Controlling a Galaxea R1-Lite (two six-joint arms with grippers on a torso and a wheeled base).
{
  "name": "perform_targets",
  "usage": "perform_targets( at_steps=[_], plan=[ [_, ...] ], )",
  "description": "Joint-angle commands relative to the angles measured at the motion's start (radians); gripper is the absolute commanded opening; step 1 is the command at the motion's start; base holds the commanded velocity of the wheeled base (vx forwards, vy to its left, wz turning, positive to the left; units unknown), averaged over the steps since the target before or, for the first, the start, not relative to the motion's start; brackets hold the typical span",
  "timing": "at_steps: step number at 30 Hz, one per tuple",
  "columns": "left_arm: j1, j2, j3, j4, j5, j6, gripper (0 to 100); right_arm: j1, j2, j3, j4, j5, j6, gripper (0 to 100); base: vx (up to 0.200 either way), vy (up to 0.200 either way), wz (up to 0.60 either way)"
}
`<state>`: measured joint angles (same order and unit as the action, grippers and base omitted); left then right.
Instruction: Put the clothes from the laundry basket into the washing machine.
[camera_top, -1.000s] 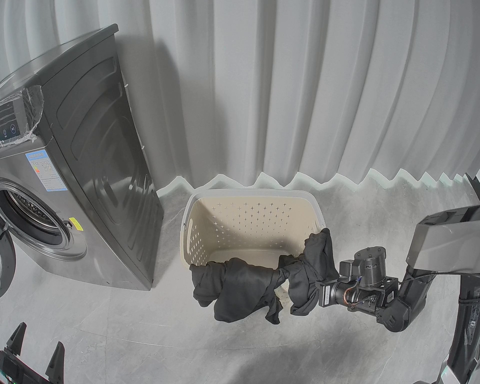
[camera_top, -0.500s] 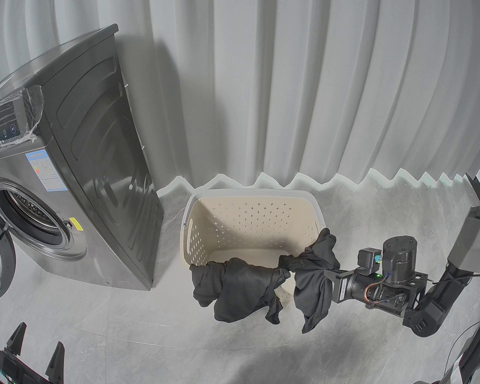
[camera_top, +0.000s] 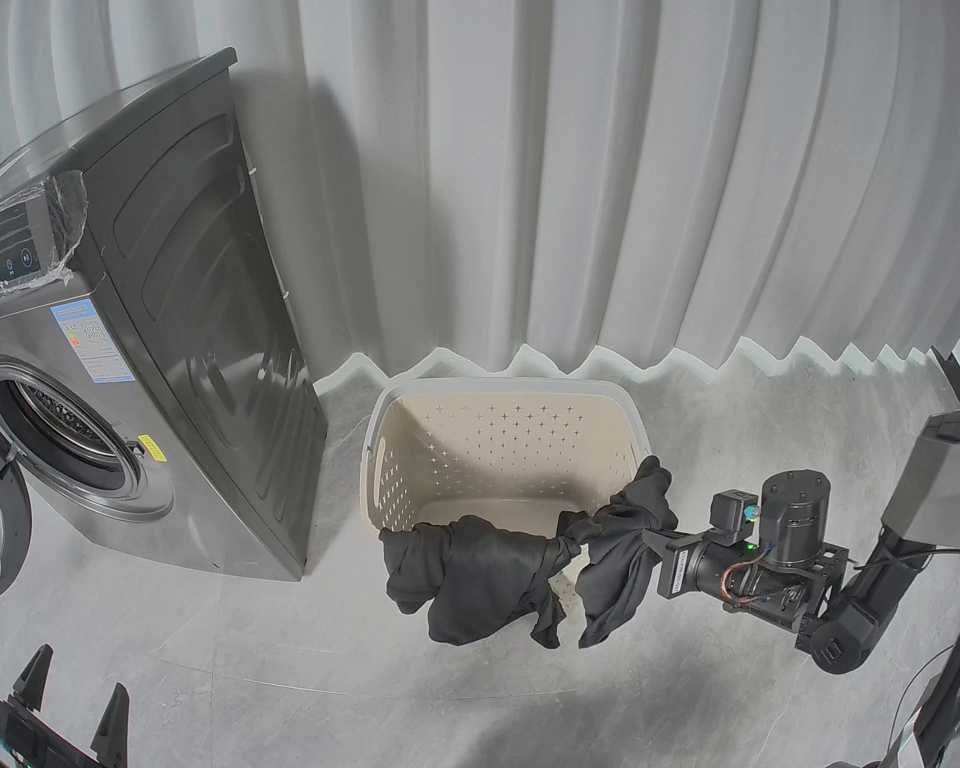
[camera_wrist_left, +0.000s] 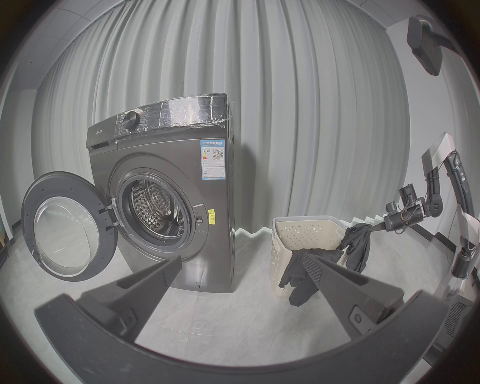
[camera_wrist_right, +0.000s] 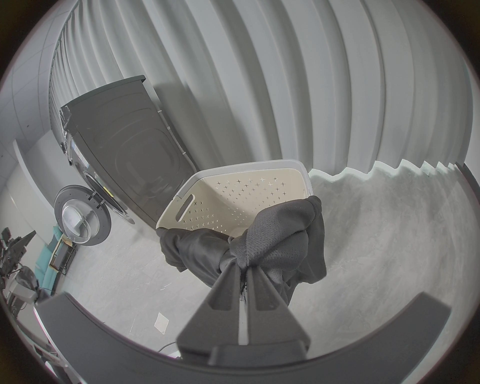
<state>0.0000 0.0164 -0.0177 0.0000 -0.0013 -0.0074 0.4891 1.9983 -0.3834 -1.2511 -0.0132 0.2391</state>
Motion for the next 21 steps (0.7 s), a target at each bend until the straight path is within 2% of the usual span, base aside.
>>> perform_targets(
  at_steps=[1, 2, 3, 12, 21],
  plan=[
    [0.0, -0.016, 0.018, 0.0, 0.0, 0.0, 100, -0.02, 0.132, -0.028, -0.047, 0.001, -0.006, 0, 0.0, 0.0, 0.0],
    [0.0, -0.016, 0.018, 0.0, 0.0, 0.0, 100, -0.021, 0.142, -0.028, -0.05, 0.001, -0.008, 0, 0.0, 0.0, 0.0],
    [0.0, -0.016, 0.018, 0.0, 0.0, 0.0, 100, -0.023, 0.146, -0.026, -0.045, 0.001, -0.008, 100, 0.0, 0.0, 0.0],
    [0.0, -0.016, 0.018, 0.0, 0.0, 0.001, 100, -0.077, 0.197, -0.026, -0.036, -0.001, -0.017, 100, 0.0, 0.0, 0.0],
    [0.0, -0.016, 0.018, 0.0, 0.0, 0.0, 100, -0.093, 0.277, -0.086, -0.037, -0.001, -0.029, 100, 0.0, 0.0, 0.0]
  ],
)
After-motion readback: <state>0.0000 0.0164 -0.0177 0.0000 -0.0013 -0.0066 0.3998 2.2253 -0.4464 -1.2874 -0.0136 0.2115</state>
